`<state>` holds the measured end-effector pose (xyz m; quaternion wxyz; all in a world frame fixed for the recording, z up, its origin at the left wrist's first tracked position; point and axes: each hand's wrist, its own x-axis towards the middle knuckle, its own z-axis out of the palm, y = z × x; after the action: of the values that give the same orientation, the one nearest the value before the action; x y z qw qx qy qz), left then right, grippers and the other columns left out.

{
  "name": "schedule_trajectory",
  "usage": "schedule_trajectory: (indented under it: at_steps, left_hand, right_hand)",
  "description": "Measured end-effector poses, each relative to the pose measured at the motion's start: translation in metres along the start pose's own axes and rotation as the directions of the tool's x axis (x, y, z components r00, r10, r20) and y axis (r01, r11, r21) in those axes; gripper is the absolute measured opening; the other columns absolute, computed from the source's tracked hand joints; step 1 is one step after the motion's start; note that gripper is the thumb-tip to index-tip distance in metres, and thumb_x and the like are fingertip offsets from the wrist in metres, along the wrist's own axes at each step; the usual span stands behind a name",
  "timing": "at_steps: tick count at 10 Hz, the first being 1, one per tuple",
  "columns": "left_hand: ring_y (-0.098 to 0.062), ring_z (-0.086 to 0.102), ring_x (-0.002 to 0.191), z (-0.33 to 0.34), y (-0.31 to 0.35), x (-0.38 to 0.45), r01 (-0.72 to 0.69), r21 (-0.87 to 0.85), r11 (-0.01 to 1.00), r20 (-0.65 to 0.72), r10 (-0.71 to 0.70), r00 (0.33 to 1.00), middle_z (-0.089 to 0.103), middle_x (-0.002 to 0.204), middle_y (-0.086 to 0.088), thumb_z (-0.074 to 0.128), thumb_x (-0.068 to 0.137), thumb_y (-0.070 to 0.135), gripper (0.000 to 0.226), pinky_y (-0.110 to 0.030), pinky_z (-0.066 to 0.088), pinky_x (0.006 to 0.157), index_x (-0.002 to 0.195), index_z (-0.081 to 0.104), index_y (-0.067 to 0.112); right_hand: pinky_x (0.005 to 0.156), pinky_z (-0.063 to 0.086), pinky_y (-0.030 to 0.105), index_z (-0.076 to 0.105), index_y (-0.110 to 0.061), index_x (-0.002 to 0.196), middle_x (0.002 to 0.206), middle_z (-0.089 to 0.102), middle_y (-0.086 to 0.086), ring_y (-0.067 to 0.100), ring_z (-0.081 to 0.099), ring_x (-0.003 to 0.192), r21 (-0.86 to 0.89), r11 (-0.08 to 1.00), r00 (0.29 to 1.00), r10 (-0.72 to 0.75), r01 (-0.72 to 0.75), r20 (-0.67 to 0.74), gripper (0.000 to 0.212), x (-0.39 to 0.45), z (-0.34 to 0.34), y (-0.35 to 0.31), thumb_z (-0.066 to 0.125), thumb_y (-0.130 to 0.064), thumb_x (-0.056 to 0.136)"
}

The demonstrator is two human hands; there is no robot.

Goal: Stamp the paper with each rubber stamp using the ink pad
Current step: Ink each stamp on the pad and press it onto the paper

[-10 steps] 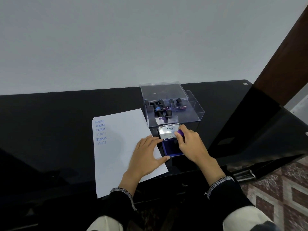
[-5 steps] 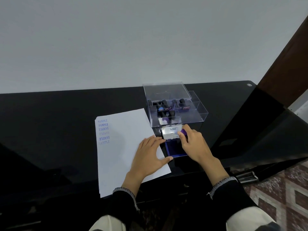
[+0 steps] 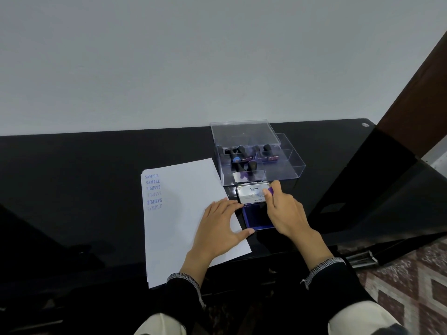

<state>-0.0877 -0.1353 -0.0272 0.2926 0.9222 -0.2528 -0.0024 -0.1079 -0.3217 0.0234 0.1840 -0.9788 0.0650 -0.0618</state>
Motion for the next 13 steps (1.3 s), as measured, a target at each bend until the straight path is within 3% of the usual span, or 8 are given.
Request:
schedule_trajectory:
  at_steps: [2,3,7,8,9,11,12,13]
  left_hand:
    - [-0.004,0.021,0.141,0.0,0.0,0.0,-0.002,-0.009,1.0,-0.009,0.002,1.0,0.037,0.147,0.018,0.054,0.08,0.071,0.07,-0.02,0.001,0.113,0.141,0.039,0.039]
    - [-0.004,0.021,0.141,0.0,0.0,-0.001,-0.003,-0.014,1.0,-0.011,0.003,1.0,0.037,0.147,0.018,0.055,0.081,0.071,0.07,-0.021,0.002,0.114,0.141,0.039,0.039]
    - [-0.003,0.02,0.141,0.0,0.0,-0.001,-0.005,-0.005,1.0,-0.015,0.005,1.0,0.037,0.148,0.018,0.054,0.081,0.071,0.07,-0.021,-0.001,0.113,0.141,0.039,0.039]
    - [-0.003,0.02,0.141,0.001,0.0,0.0,-0.004,0.005,1.0,-0.018,0.004,1.0,0.036,0.148,0.018,0.054,0.081,0.071,0.07,-0.02,-0.001,0.113,0.141,0.039,0.039]
    - [-0.003,0.02,0.141,0.001,0.0,-0.001,0.002,0.0,1.0,-0.01,-0.002,1.0,0.036,0.148,0.018,0.054,0.081,0.071,0.071,-0.021,0.001,0.114,0.141,0.039,0.039]
    - [-0.003,0.02,0.142,0.0,0.0,0.0,0.009,0.0,1.0,0.003,-0.009,1.0,0.035,0.149,0.018,0.054,0.081,0.071,0.071,-0.021,-0.001,0.113,0.142,0.037,0.039]
    - [-0.004,0.02,0.142,0.001,0.0,0.0,0.015,0.0,1.0,0.011,-0.015,1.0,0.035,0.149,0.018,0.054,0.081,0.072,0.071,-0.022,0.0,0.114,0.142,0.037,0.039]
    - [-0.003,0.02,0.142,0.0,0.001,0.0,0.013,0.001,1.0,0.003,-0.013,1.0,0.036,0.149,0.018,0.054,0.081,0.072,0.071,-0.021,0.0,0.113,0.142,0.037,0.04]
  right_hand:
    - [0.048,0.031,0.023,0.029,-0.025,0.099,0.074,0.053,-0.008,0.007,0.05,0.058,-0.026,0.999,0.999,-0.045,0.044,-0.019,0.015,-0.004,0.007,-0.002,0.024,-0.039,0.103]
    - [0.054,0.045,0.029,0.032,-0.025,0.101,0.078,0.058,-0.006,0.01,0.057,0.063,0.007,0.999,0.999,-0.035,0.035,-0.04,0.016,-0.006,0.011,-0.002,0.026,-0.039,0.102]
    - [0.047,0.024,0.021,0.041,-0.014,0.102,0.069,0.054,-0.001,0.016,0.049,0.055,-0.038,0.992,0.984,-0.125,0.121,-0.126,0.015,-0.002,0.021,-0.001,0.037,-0.028,0.102]
    - [0.052,0.036,0.026,0.037,-0.018,0.096,0.074,0.057,0.0,0.017,0.053,0.059,0.05,0.99,0.983,-0.122,0.129,-0.135,0.01,-0.008,0.025,0.002,0.037,-0.027,0.101]
    - [0.047,0.042,0.029,0.033,-0.02,0.092,0.072,0.057,0.001,0.016,0.054,0.057,0.143,0.984,0.989,-0.088,0.105,-0.121,0.012,-0.008,0.023,0.004,0.037,-0.025,0.101]
    - [0.042,0.023,0.02,0.033,-0.018,0.094,0.061,0.048,-0.004,0.009,0.045,0.048,0.106,0.989,0.991,-0.088,0.099,-0.101,0.012,-0.001,0.018,-0.001,0.039,-0.024,0.102]
    - [0.045,0.021,0.018,0.038,-0.015,0.098,0.065,0.049,-0.003,0.014,0.047,0.051,0.003,0.994,0.985,-0.108,0.11,-0.131,0.01,-0.001,0.021,-0.002,0.039,-0.025,0.101]
    - [0.046,0.03,0.021,0.034,-0.019,0.092,0.069,0.053,-0.001,0.015,0.051,0.055,0.083,0.987,0.98,-0.124,0.138,-0.158,0.011,-0.006,0.026,0.002,0.039,-0.024,0.101]
